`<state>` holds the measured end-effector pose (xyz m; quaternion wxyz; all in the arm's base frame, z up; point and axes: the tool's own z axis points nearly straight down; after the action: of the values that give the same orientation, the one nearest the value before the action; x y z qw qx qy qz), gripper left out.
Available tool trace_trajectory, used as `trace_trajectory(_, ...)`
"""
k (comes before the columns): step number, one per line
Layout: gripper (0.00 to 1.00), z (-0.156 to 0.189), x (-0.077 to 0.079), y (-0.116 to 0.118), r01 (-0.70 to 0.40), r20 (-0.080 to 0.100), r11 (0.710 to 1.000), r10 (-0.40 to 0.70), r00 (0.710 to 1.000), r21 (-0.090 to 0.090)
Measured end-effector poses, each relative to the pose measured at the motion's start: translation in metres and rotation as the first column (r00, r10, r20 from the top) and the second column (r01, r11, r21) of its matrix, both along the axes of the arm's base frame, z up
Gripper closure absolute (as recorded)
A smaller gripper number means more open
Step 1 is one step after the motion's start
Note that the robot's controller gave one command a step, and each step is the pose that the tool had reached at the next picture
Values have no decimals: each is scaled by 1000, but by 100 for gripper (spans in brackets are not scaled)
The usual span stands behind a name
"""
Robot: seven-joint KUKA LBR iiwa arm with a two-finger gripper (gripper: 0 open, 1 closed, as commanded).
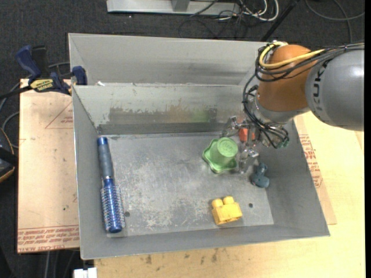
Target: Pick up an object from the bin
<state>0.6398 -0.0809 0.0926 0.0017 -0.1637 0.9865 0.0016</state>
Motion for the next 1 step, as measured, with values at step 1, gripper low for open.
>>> trace_trajectory(1,0,-17,1,40,-130,4,991,130,991,-9)
